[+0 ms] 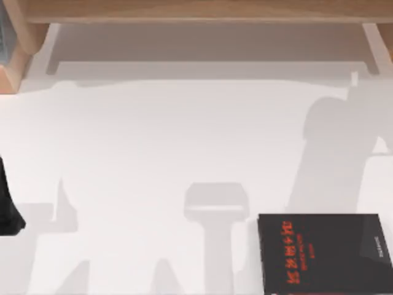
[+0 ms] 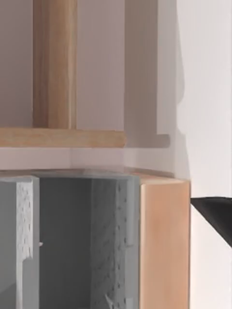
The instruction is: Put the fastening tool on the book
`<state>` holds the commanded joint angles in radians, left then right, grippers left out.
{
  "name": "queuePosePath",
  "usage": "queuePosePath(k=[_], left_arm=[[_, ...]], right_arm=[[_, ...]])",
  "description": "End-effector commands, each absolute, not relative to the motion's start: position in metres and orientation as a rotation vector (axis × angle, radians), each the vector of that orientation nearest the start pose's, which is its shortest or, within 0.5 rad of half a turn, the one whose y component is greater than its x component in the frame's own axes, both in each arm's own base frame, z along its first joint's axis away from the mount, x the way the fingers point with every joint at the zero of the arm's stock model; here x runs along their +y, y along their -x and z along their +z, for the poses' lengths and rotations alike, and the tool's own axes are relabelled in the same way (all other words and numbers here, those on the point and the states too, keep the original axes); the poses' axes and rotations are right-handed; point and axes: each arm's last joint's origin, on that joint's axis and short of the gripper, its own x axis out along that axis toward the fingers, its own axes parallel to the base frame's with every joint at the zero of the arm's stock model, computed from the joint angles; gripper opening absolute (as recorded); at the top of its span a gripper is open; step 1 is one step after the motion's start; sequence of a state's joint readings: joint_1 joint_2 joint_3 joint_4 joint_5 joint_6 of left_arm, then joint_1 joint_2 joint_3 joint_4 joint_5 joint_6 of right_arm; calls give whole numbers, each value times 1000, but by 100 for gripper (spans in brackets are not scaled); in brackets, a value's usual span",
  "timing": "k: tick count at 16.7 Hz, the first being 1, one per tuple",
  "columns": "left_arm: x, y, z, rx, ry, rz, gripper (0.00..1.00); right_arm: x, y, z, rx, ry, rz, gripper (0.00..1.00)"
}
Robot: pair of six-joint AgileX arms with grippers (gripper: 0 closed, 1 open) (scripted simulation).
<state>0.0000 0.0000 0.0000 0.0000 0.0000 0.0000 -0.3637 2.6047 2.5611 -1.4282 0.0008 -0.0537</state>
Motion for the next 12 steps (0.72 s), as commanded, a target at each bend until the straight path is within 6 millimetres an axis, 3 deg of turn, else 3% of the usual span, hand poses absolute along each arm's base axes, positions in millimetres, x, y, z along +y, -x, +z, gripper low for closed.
queuePosePath(k=[12], left_arm=[[-1, -106, 160, 0, 0, 0, 100]], right_arm=[[-176, -477, 182, 1461, -217, -234, 100]])
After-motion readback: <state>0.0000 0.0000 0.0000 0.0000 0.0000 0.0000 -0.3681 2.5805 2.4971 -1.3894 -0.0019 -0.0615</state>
